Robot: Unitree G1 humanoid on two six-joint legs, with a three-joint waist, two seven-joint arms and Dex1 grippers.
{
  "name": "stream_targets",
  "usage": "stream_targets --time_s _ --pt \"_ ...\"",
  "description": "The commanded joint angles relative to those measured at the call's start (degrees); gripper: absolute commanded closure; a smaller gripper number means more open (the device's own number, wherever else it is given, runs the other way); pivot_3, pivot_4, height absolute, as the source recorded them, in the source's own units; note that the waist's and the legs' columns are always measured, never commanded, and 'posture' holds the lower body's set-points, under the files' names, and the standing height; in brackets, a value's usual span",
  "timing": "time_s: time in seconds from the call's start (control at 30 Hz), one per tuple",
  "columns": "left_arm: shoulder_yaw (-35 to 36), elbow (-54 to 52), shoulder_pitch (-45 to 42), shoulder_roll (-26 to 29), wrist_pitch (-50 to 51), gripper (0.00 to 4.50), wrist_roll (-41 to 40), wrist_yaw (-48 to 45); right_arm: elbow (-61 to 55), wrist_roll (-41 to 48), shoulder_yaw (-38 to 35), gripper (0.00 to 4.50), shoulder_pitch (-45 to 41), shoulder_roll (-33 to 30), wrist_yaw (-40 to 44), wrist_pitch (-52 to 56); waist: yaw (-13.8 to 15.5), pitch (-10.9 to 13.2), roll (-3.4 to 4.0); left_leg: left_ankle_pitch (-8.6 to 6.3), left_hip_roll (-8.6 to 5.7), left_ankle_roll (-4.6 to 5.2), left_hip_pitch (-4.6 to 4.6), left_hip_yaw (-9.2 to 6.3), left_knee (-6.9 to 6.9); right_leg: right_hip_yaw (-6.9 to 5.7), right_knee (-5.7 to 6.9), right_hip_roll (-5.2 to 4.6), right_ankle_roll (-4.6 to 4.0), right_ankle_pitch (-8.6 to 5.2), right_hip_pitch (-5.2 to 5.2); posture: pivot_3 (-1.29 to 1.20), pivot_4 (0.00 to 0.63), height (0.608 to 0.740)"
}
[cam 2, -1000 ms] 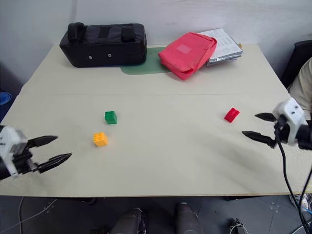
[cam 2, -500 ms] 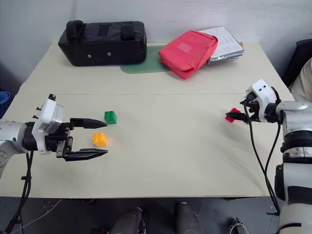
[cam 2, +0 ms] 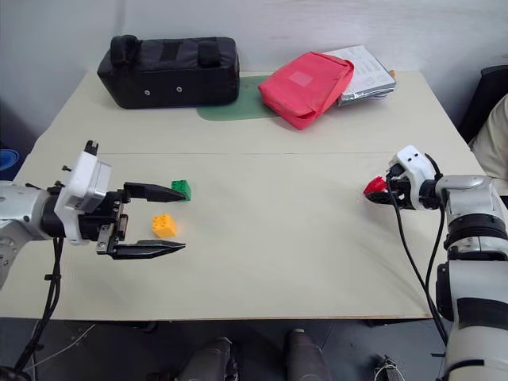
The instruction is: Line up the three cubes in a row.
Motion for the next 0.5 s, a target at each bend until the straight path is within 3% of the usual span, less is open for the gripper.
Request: stream_targets --time_s 0.03,0.1,0.2,0.33,0.4,0.5 --pt "0.1 0.51 -1.15 -0.16 -1.3 0.0 0.08 -0.35 -1.62 0.84 -1.57 3.03 -0.5 -1.0 0.59 -1.13 -0.01 0.0 0.0 0.0 0.01 0.0 0.0 0.0 0.0 0.0 0.0 0.01 0.0 0.0 0.0 0.0 0.15 0.74" --pt "-0.26 0.94 -1.53 -0.27 -1.68 0.0 0.36 -0.66 -2.28 0.91 -1.5 3.03 0.06 -1.05 1.83 -1.31 -0.03 0.0 0.0 0.0 0.01 0.0 0.0 0.0 0.0 0.0 0.01 0.02 0.0 0.0 0.0 0.0 0.15 0.74" --pt "-1.02 1.37 -1.84 0.04 -1.72 0.0 0.04 -1.97 -10.35 4.34 -2.27 3.03 3.64 -2.46 10.38 -2.7 0.05 0.0 0.0 0.0 0.01 0.0 0.0 0.0 0.0 0.0 0.0 0.02 0.0 0.0 0.0 0.0 0.15 0.74" --pt "-2.98 0.38 -0.89 1.01 -2.32 0.0 0.11 -5.7 -36.59 12.38 -2.7 3.03 14.5 -5.08 21.12 3.5 0.21 0.01 0.01 -0.01 0.02 0.02 -0.04 -0.02 0.01 -0.03 0.01 0.03 0.03 0.02 0.0 0.0 0.15 0.74" --pt "-5.15 -0.02 -0.44 1.42 -4.17 0.0 1.66 -8.42 -55.54 17.76 -2.04 3.03 23.92 -7.86 25.98 6.03 0.41 0.01 0.02 -0.02 0.03 0.03 -0.05 -0.04 0.02 -0.04 0.01 0.04 0.04 0.02 0.0 0.0 0.15 0.74" --pt "-8.29 0.44 -0.5 1.48 -7.48 0.0 4.47 -11.45 -72.14 20.93 -1.02 3.03 32.89 -10.2 26.79 7.12 0.79 0.01 0.01 -0.06 0.06 0.0 -0.05 -0.17 0.02 -0.11 -0.07 0.08 0.04 0.01 0.07 0.0 0.15 0.74"
